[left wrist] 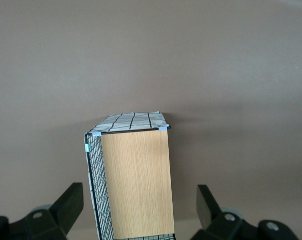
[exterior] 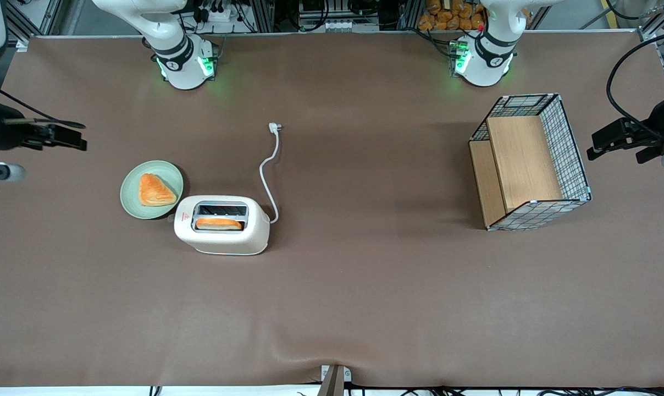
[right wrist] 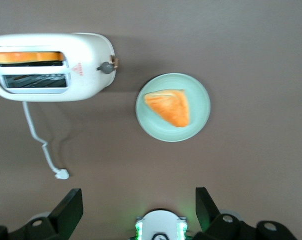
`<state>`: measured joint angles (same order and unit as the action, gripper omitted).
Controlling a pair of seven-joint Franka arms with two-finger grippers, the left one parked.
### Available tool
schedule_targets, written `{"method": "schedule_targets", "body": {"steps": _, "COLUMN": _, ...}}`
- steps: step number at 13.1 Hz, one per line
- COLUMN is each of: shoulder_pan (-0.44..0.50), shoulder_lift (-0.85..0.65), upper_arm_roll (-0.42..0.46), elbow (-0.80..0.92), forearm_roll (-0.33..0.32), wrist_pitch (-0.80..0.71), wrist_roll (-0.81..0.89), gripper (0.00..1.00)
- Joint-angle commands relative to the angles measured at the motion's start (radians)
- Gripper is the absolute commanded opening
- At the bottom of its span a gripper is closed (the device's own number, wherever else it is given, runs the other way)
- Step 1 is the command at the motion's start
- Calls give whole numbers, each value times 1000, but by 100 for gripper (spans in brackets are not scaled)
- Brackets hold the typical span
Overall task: Press toaster button with right arm
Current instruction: 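Move the right gripper down beside the toaster's grey lever knob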
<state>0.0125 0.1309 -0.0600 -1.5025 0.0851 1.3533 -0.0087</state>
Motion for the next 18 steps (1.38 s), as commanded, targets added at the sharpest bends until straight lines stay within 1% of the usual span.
{"method": "schedule_targets", "body": {"steps": 1, "shoulder_pan": -29, "shoulder_lift": 74, "upper_arm_roll": -3, "elbow": 12, "forearm_roll": 76, "wrist_pitch": -11, "wrist_roll": 4, "gripper": 100}}
{"method": "schedule_targets", "body": {"steps": 3, "shoulder_pan": -54, "shoulder_lift": 104, "upper_arm_roll": -3, "elbow": -28, "forearm_roll": 148, "wrist_pitch": 12, "wrist_roll": -2, "gripper": 100}}
{"method": "schedule_targets", "body": {"steps": 4, "shoulder_pan": -58, "shoulder_lift": 104, "upper_arm_roll": -3, "elbow": -77, "forearm_roll": 181, "wrist_pitch": 50, "wrist_roll": -31, "gripper": 100}}
{"method": "schedule_targets", "body": {"steps": 5, "shoulder_pan": -60, "shoulder_lift": 104, "upper_arm_roll": -3, "elbow": -120, "forearm_roll": 200, "wrist_pitch": 91, "wrist_roll": -57, "gripper": 100}}
{"method": "schedule_targets", "body": {"steps": 7, "shoulder_pan": -59, "shoulder_lift": 108, "upper_arm_roll": -3, "elbow": -195, "forearm_roll": 261, "wrist_pitch": 157, "wrist_roll": -69, "gripper": 100}}
{"method": "schedule_targets", "body": {"steps": 8, "shoulder_pan": -57, "shoulder_lift": 127, "upper_arm_roll": -3, "elbow": -214, "forearm_roll": 284, "wrist_pitch": 171, "wrist_roll": -69, "gripper": 94}}
{"method": "schedule_targets", "body": {"steps": 9, "shoulder_pan": -57, "shoulder_lift": 154, "upper_arm_roll": -3, "elbow": -217, "forearm_roll": 321, "wrist_pitch": 182, "wrist_roll": -71, "gripper": 81}}
{"method": "schedule_targets", "body": {"steps": 10, "shoulder_pan": -60, "shoulder_lift": 188, "upper_arm_roll": -3, "elbow": -216, "forearm_roll": 367, "wrist_pitch": 193, "wrist_roll": -79, "gripper": 64}}
{"method": "schedule_targets", "body": {"steps": 11, "shoulder_pan": -59, "shoulder_lift": 208, "upper_arm_roll": -3, "elbow": -216, "forearm_roll": 395, "wrist_pitch": 222, "wrist_roll": -95, "gripper": 45}}
{"method": "schedule_targets", "body": {"steps": 12, "shoulder_pan": -54, "shoulder_lift": 225, "upper_arm_roll": -3, "elbow": -216, "forearm_roll": 398, "wrist_pitch": 254, "wrist_roll": -115, "gripper": 28}}
{"method": "schedule_targets", "body": {"steps": 13, "shoulder_pan": -52, "shoulder_lift": 243, "upper_arm_roll": -1, "elbow": -216, "forearm_roll": 401, "wrist_pitch": 279, "wrist_roll": -135, "gripper": 21}}
{"method": "schedule_targets", "body": {"steps": 18, "shoulder_pan": -49, "shoulder_lift": 274, "upper_arm_roll": -1, "elbow": -209, "forearm_roll": 421, "wrist_pitch": 340, "wrist_roll": -175, "gripper": 22}}
